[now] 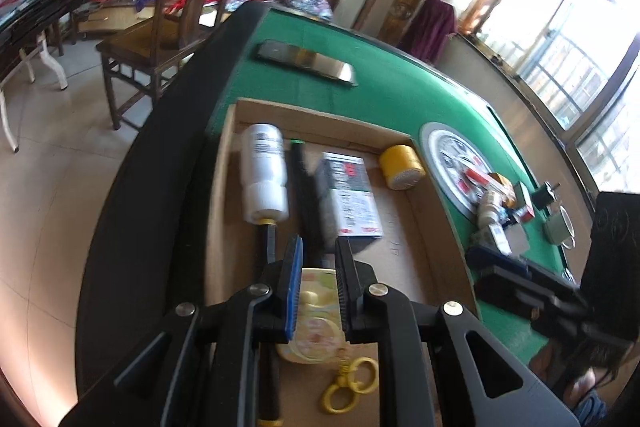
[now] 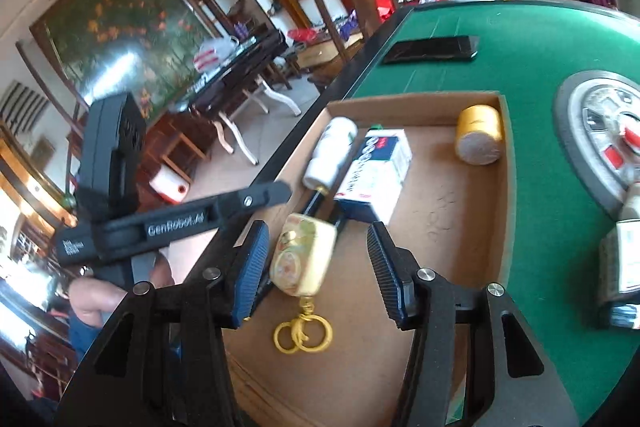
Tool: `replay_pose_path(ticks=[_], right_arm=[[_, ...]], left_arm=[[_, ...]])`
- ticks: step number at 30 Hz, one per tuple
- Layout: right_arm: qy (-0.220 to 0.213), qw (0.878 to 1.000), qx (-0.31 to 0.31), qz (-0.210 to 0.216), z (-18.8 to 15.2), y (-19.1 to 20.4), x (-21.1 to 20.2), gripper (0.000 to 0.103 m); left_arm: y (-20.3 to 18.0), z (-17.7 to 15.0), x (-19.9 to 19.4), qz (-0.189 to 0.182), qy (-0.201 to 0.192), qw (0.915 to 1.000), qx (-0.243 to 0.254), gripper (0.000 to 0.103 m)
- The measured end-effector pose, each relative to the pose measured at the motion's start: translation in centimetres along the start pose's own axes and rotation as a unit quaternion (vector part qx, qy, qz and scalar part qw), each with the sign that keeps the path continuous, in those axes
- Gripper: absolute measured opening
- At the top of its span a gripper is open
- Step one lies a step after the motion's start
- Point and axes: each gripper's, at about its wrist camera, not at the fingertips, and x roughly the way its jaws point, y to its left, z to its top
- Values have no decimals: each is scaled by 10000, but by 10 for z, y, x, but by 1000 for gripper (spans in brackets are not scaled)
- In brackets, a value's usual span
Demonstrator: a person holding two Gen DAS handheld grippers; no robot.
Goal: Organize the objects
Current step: 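Carry the marker and cream case into the cardboard tray and release both, then grasp the white barcode box with the left tool while the right tool reaches toward the red box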
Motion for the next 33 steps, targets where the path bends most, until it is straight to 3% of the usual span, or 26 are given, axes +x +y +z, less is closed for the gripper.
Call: replay_pose_path(ticks=[5, 7, 11, 14, 17, 19, 24, 27, 30, 33], right_arm=[[-404, 9989, 117, -189, 2, -34, -52, 52], [-640, 9967, 161, -473, 0, -55, -79, 52], [-1139, 9867, 384, -1094, -6, -102, -127, 52], [-1498, 9767, 673, -1382, -16, -136, -159, 52], [-1623, 9690, 1014, -1563, -17, -166, -178, 52], [-1699, 9675, 1304, -1344, -15, -184, -191, 52], [-1927, 9545, 1710, -1503, -12, -202, -212, 52], [-2002, 9483, 1976, -1468, -13, -213, -221, 52], [-2026, 9418, 2246, -1469, -16, -225, -226, 52], [-1961, 9323, 2441, -1813, -17, -234, -228, 52]], left_arm=[[-60, -4, 10, -289, 124, 9984, 459, 16], [-91, -6, 22, -399, 298, 9967, 641, 19], [-157, -11, 55, -476, 585, 9928, 928, 47], [-194, -14, 82, -205, 696, 9915, 1082, 52], [-205, -10, 104, 254, 747, 9924, 948, 52], [-208, -8, 118, 474, 819, 9921, 818, 52], [-214, -9, 129, 470, 729, 9939, 686, 57], [-221, -11, 133, 243, 852, 9939, 653, 57], [-227, -15, 139, 483, 837, 9918, 841, 57], [-224, -16, 145, 573, 826, 9912, 865, 56]])
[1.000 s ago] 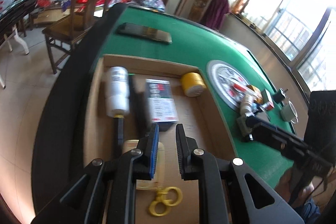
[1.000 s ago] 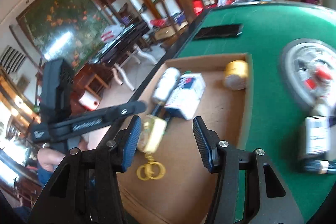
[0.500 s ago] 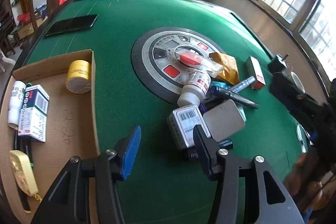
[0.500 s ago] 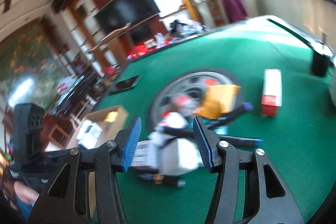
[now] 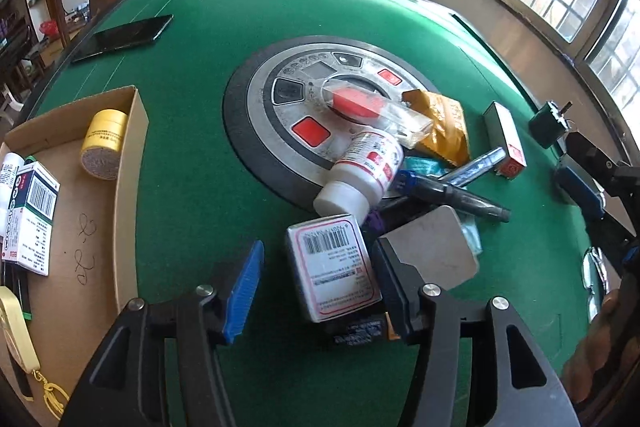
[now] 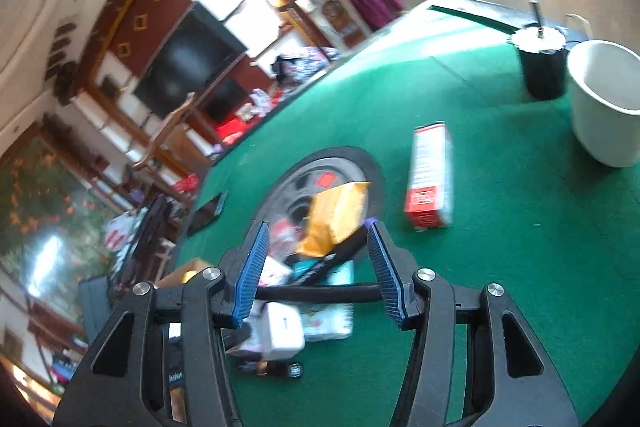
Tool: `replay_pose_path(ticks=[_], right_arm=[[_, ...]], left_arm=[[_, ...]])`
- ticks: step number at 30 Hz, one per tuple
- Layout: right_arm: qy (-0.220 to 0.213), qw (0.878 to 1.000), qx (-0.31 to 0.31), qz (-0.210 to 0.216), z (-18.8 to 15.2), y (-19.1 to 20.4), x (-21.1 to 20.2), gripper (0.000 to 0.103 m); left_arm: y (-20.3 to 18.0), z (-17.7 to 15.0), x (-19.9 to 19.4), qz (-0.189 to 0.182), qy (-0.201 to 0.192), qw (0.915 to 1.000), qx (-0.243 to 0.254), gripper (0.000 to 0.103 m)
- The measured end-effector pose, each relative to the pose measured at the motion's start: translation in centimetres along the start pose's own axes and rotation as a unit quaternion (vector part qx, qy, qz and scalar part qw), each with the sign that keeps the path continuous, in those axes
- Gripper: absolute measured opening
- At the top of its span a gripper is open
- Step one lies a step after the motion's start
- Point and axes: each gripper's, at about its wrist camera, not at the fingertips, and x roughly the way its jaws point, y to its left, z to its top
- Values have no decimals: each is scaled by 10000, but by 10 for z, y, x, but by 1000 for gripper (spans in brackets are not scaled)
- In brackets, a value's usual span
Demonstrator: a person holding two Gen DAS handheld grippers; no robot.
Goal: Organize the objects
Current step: 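Grasp the white barcode box with the left tool while the right tool reaches toward the red box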
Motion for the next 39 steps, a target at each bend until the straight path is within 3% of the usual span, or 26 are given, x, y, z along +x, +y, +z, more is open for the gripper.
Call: replay_pose_path(ticks=[1, 3, 4, 12, 23, 24, 25, 26, 31, 36, 39], right_arm=[[10, 9999, 40, -157, 2, -3, 1, 52], [37, 9992, 124, -391, 6, -12, 3, 52], [58, 9983, 149, -556, 9, -17, 6, 51], [582, 9891, 59, -1350, 21, -34, 51, 51], [660, 9792, -394, -1876, 33, -34, 88, 51], [658, 9776, -495, -1938, 33, -32, 90, 48], [658, 9745, -617, -2054, 32, -31, 91, 33], [676, 9726, -677, -2117, 32, -32, 92, 27], [708, 9658, -986, -2289, 29, -27, 95, 26], [661, 9513, -1511, -2603, 20, -15, 99, 27], [511, 9546, -1469, -2539, 18, -18, 96, 27]], left_arm=[[1, 0, 2, 96, -31, 9999, 1, 55], [3, 2, 4, 176, -132, 9998, 38, 38], [5, 2, 5, 204, -145, 9997, 49, 35], [-3, -3, 13, 542, -228, 9975, 400, 34], [-7, -3, 13, 692, -339, 9957, 512, 35], [-6, -4, 13, 693, -347, 9957, 517, 35], [-6, -4, 13, 695, -358, 9955, 534, 35], [-7, -4, 13, 714, -374, 9952, 553, 35], [-8, -5, 13, 732, -473, 9946, 569, 35], [-8, -6, 13, 703, -582, 9944, 535, 35], [-9, -7, 13, 733, -640, 9938, 542, 35]])
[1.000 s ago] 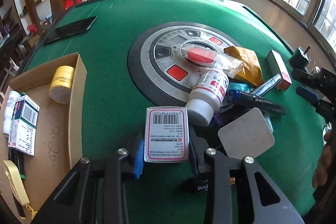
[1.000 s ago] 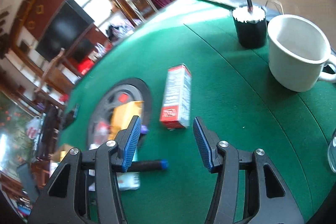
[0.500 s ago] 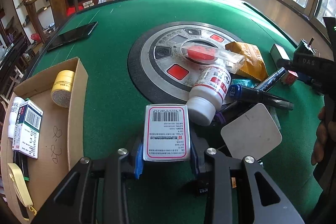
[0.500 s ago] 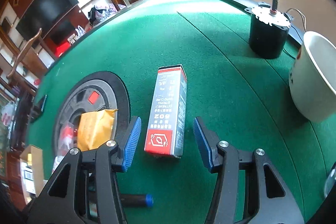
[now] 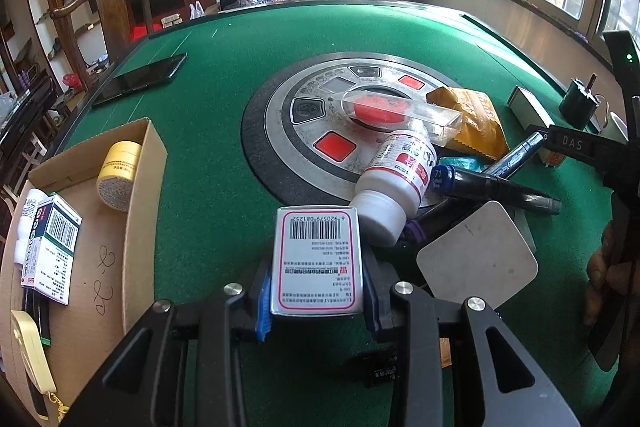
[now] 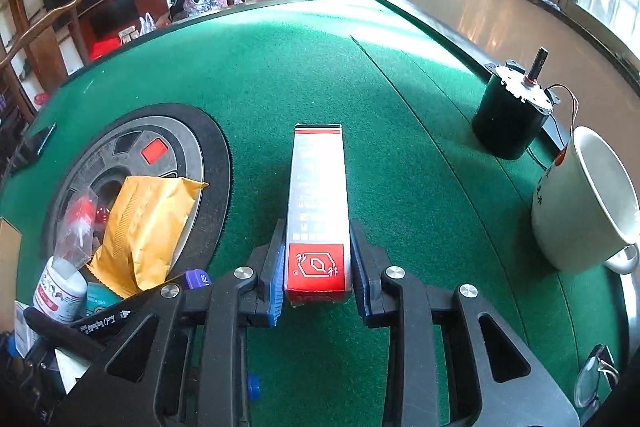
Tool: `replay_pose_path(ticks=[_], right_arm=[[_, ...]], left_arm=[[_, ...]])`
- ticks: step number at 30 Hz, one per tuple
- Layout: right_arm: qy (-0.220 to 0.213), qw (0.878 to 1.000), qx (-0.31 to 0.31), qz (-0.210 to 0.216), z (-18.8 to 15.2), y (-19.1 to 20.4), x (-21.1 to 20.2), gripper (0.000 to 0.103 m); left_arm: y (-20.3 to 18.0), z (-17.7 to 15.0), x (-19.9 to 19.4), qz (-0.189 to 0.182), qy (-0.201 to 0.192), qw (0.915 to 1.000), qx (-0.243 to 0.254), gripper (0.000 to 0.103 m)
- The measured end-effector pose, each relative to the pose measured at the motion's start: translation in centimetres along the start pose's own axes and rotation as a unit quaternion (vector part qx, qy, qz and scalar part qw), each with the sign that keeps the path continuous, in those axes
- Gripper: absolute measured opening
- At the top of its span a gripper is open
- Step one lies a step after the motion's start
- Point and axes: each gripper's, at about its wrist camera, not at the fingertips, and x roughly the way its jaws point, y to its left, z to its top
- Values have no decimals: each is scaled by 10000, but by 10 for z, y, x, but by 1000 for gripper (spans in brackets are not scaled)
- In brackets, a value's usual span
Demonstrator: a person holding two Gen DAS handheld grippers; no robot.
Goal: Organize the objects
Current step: 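Grasp the white barcode box with the left tool while the right tool reaches toward the red box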
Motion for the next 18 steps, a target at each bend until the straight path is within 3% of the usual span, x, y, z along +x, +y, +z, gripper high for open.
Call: replay_pose_path(ticks=[9, 14, 18], right_arm=[[99, 9993, 304, 174, 3, -8, 0, 27], [113, 9964, 655, 527, 0, -18, -4, 26], [-180, 9963, 620, 564, 0, -15, -21, 26]], left_arm=[[-2, -1, -1, 77, -49, 10000, 20, 34], [-12, -6, -5, 329, -221, 9988, 295, 34], [-9, -4, -9, 283, -281, 9990, 216, 34]])
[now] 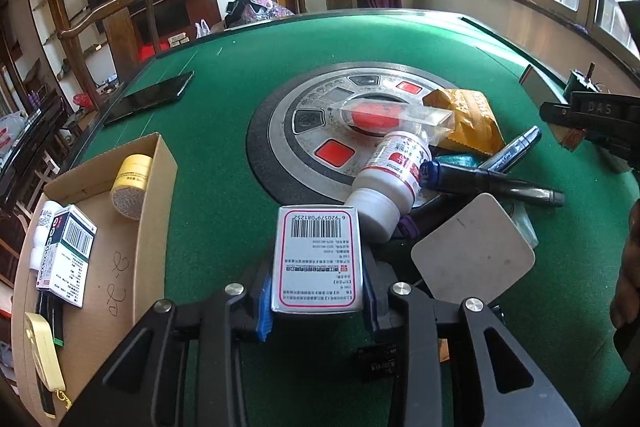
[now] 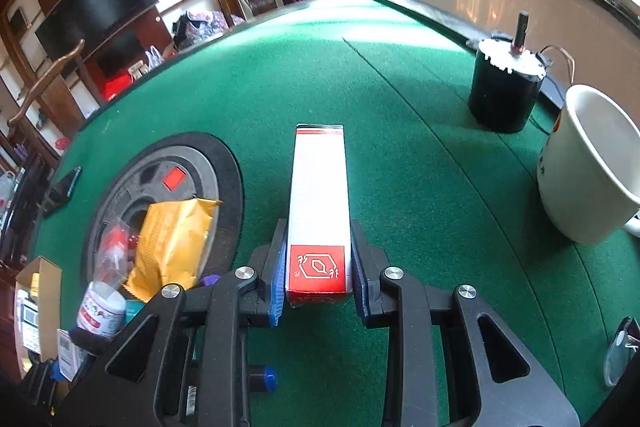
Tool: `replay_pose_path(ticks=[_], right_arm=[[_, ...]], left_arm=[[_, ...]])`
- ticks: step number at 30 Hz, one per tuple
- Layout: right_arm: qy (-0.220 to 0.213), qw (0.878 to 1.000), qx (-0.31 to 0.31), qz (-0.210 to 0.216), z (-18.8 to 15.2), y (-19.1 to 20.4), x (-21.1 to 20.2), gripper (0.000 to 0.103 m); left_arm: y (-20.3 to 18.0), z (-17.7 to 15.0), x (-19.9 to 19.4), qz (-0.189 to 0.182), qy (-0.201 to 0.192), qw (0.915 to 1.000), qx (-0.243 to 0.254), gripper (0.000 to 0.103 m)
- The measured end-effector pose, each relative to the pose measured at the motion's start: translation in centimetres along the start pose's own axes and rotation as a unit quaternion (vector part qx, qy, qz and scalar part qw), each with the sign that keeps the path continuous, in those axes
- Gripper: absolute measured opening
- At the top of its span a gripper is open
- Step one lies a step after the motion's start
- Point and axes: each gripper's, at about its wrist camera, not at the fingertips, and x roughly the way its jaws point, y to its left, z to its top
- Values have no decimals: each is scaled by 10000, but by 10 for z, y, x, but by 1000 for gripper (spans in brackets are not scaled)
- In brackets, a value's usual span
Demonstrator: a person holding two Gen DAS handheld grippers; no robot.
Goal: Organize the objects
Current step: 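Grasp the white barcode box with the left tool while the right tool reaches toward the red box, then carry the barcode box and red-white box into the tray and open both tools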
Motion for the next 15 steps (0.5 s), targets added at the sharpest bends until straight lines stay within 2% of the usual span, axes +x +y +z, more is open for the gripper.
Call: replay_pose_path(ticks=[4, 15], right_arm=[[-325, 9993, -180, 82, -3, 10, -21, 26], [-574, 9950, -548, 611, -21, 46, -55, 26]], left_arm=[[-1, 2, -7, -29, -109, 9999, -22, 34], [9, 3, -30, -114, -442, 9987, -225, 34]])
